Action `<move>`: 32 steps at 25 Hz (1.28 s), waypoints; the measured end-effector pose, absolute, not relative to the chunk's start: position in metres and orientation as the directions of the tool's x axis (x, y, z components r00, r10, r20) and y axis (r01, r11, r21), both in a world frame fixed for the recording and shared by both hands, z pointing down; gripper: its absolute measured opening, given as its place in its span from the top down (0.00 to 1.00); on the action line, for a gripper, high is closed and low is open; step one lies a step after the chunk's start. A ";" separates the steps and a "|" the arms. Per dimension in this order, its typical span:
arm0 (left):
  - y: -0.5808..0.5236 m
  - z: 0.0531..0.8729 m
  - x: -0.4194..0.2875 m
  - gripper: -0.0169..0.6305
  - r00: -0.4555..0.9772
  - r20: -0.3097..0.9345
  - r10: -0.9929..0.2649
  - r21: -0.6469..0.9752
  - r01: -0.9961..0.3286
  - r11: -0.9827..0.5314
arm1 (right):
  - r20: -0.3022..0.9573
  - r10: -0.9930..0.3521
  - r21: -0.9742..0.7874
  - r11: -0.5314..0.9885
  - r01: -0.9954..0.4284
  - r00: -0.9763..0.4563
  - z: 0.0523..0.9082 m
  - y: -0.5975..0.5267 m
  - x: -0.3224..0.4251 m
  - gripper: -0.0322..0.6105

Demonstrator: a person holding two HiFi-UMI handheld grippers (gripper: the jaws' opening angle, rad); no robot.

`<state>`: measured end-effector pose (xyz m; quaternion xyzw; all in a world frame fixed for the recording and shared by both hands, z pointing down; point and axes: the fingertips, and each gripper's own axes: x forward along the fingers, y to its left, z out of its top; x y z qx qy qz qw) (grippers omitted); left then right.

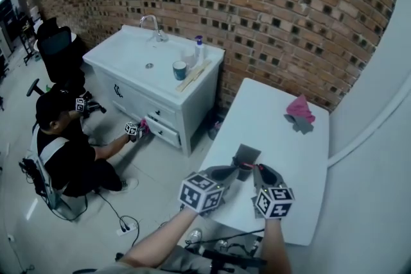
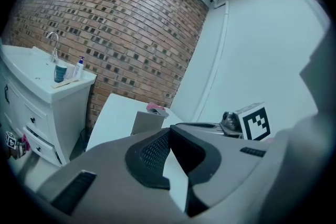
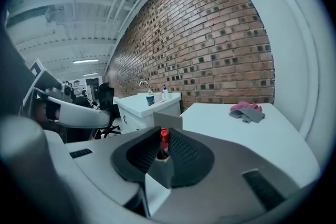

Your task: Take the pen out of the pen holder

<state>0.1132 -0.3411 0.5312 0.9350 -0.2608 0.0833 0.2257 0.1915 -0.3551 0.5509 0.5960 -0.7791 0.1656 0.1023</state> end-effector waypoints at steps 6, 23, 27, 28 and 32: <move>-0.337 0.509 0.121 0.96 0.860 0.247 -0.447 0.350 -0.509 -0.787 | 0.284 -0.917 -0.147 0.247 -0.958 -0.280 0.511 -0.345 0.200 0.86; -0.336 0.431 0.121 0.96 0.871 0.119 -0.476 0.251 -0.490 -0.834 | 0.003 -0.955 -0.157 0.294 -0.943 -0.298 0.397 -0.312 0.215 0.86; -0.332 0.419 0.121 0.96 0.876 0.097 -0.472 0.234 -0.481 -0.845 | -0.038 -0.949 -0.137 0.314 -0.940 -0.312 0.385 -0.307 0.212 0.86; -0.332 0.416 0.121 0.96 0.877 0.095 -0.470 0.232 -0.479 -0.847 | -0.039 -0.950 -0.137 0.313 -0.940 -0.310 0.382 -0.306 0.211 0.86; -0.332 0.410 0.122 0.96 0.879 0.092 -0.467 0.227 -0.476 -0.850 | -0.031 -0.952 -0.139 0.307 -0.942 -0.306 0.373 -0.303 0.208 0.86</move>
